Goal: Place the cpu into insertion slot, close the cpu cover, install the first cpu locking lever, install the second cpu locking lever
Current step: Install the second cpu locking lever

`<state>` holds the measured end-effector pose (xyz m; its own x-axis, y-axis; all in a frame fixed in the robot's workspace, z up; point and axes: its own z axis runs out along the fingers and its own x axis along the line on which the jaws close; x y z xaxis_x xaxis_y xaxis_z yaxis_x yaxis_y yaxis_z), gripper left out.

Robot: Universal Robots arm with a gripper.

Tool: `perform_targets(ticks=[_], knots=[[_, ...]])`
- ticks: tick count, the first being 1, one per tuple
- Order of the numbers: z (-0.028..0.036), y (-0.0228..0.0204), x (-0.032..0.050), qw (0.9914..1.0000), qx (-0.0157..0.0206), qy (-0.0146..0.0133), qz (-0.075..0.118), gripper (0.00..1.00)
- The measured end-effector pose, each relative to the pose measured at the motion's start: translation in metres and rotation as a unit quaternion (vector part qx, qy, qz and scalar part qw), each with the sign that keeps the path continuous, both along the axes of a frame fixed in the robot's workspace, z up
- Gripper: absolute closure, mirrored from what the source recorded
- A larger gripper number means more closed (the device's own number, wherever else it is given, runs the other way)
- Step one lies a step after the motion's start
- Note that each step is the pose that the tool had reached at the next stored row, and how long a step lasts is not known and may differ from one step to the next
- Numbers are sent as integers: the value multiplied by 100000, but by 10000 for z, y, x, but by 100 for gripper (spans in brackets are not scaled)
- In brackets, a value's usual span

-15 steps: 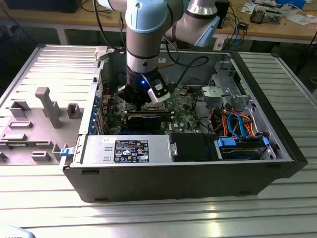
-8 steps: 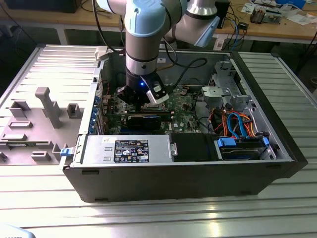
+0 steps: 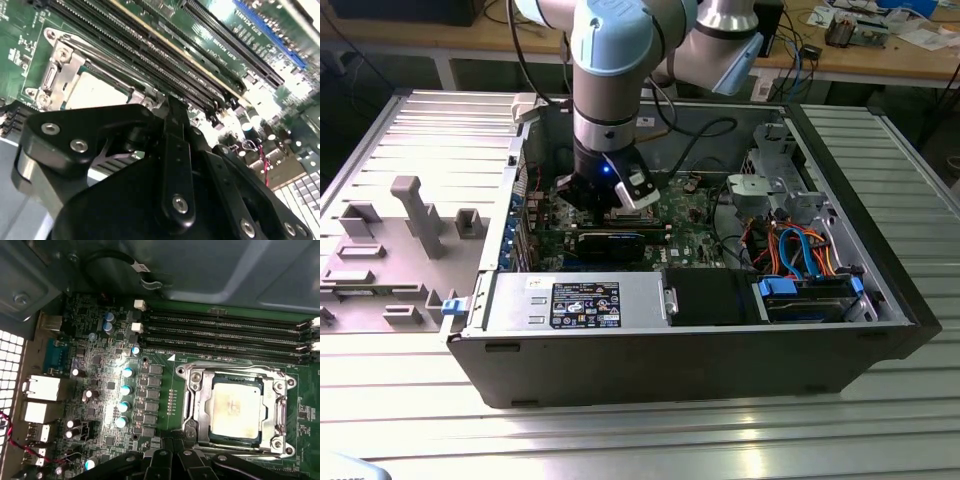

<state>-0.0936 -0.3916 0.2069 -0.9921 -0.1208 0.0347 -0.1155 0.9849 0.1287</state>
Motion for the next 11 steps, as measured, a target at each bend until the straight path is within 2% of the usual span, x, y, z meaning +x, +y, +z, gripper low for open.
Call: perform_targets(ticks=[2, 5, 8, 11], knots=[[27, 6, 25, 100000, -24, -5, -6, 89], [32, 51, 148, 100000, -85, 281, -1, 89], [32, 115, 293, 99998, -83, 690, -5, 89], [31, 177, 375, 99997, -91, 812, -6, 89]])
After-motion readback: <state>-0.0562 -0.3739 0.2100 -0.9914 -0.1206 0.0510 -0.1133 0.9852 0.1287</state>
